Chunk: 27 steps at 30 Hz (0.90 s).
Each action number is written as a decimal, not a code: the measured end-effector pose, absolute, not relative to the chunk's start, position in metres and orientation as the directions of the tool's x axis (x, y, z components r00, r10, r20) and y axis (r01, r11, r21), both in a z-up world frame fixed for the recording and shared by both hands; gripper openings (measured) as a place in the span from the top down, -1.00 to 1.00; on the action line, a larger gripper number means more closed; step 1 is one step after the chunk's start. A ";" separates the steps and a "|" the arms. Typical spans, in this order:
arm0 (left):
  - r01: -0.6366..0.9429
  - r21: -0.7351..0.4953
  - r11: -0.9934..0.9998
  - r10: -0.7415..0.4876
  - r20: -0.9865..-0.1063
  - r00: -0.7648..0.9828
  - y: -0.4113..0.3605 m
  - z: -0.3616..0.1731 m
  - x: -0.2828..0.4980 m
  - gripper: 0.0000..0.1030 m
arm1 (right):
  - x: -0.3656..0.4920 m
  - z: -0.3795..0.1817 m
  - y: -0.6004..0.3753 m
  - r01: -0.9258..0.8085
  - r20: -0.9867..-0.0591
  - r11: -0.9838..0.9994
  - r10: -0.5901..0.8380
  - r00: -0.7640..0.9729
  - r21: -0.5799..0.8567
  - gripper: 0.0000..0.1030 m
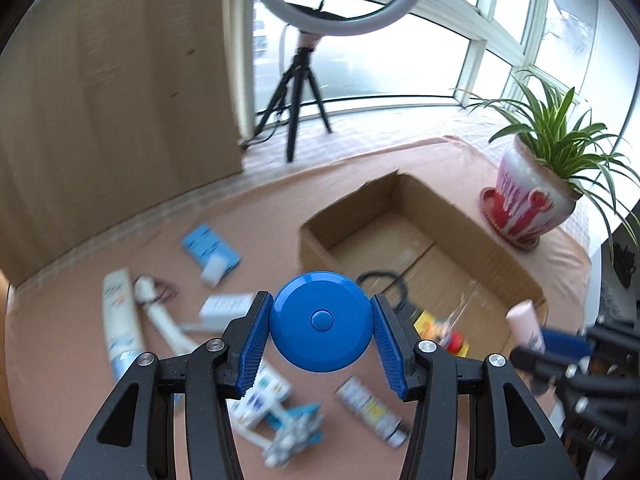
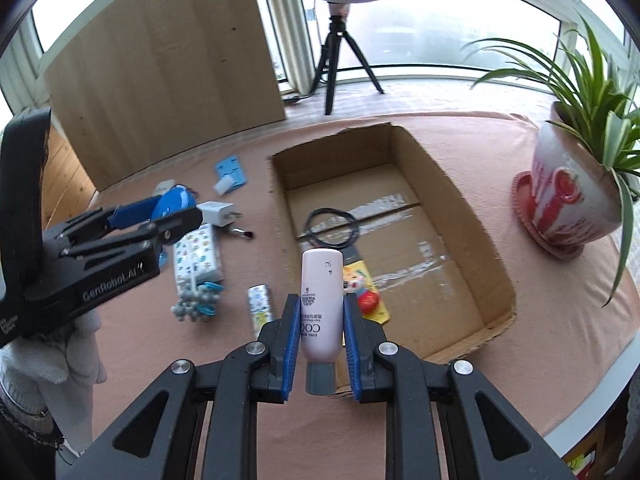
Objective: Organize objects
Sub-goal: 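Carry the pink bottle and blue tape measure over the cardboard box with both grippers, then open both grippers to drop the items into the box and withdraw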
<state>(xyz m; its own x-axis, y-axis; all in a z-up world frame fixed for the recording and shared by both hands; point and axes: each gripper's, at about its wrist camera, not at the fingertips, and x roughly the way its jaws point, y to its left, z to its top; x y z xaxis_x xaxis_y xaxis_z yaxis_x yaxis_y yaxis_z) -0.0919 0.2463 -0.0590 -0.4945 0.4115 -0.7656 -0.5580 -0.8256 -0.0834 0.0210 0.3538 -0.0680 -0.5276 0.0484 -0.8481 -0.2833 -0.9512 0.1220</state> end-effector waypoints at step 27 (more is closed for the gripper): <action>-0.604 -0.076 -0.794 0.425 -0.780 -0.460 0.311 -0.062 -0.114 -0.21 | 0.014 -0.087 0.377 -0.294 -0.863 -0.953 0.083 -0.499 0.078 -0.03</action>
